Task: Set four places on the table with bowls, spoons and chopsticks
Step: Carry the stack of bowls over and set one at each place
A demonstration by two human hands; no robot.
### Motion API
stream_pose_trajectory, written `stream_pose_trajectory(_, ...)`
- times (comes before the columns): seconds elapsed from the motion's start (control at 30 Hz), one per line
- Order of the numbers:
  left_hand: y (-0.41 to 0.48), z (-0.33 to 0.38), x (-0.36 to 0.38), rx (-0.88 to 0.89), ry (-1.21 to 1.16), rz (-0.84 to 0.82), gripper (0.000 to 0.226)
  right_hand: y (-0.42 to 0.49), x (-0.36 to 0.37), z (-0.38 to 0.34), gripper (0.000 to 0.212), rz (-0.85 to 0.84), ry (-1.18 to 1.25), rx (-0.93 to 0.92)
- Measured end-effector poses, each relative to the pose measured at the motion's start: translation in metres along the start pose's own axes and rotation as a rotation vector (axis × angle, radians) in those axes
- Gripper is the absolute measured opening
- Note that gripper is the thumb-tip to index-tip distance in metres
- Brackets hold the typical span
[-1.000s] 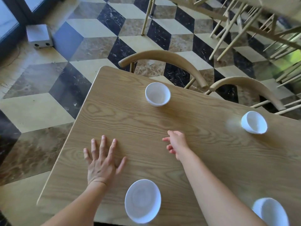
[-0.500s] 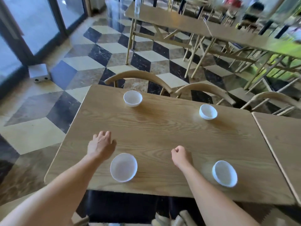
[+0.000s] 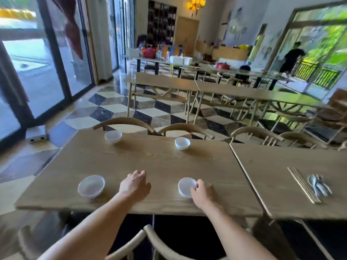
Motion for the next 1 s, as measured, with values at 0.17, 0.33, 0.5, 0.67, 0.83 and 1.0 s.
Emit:
stream_pose_trajectory(0.17,-0.049,0.074,0.011,0.038,-0.001,-0.072,0.035,-0.030,-0.033,0.069,0.016,-0.001,0.015,0.044)
stream_pose_trajectory(0.33,-0.066,0.101,0.021,0.036,-0.002,-0.083,0.028,-0.040,-0.036,0.095,0.024,-0.039,-0.014,0.036)
stream_pose_trajectory(0.5,-0.047,0.112,0.035,-0.001,0.007,-0.096,0.029,-0.025,-0.027,0.114,0.017,-0.093,-0.010,-0.005)
stream_pose_trajectory(0.67,0.002,0.133,0.041,-0.008,-0.007,-0.105,0.032,0.023,-0.034,0.123,0.024,-0.099,0.000,0.020)
stream_pose_trajectory(0.83,0.052,0.171,0.034,0.034,-0.037,-0.093,0.034,0.088,-0.065,0.134,0.027,-0.012,0.007,0.064)
stream_pose_trajectory(1.0,0.079,0.208,0.023,0.039,-0.005,-0.097,0.034,0.120,-0.076,0.160,0.026,-0.049,0.006,0.090)
Point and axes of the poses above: each hand's wrist, its own y-axis towards the middle knuckle, its own x-axis out of the palm, z = x × y, the point moved 2 cm from there along y, towards the middle knuckle, and after that the axes turned 15 degrees about y, right-handed, at the moved point
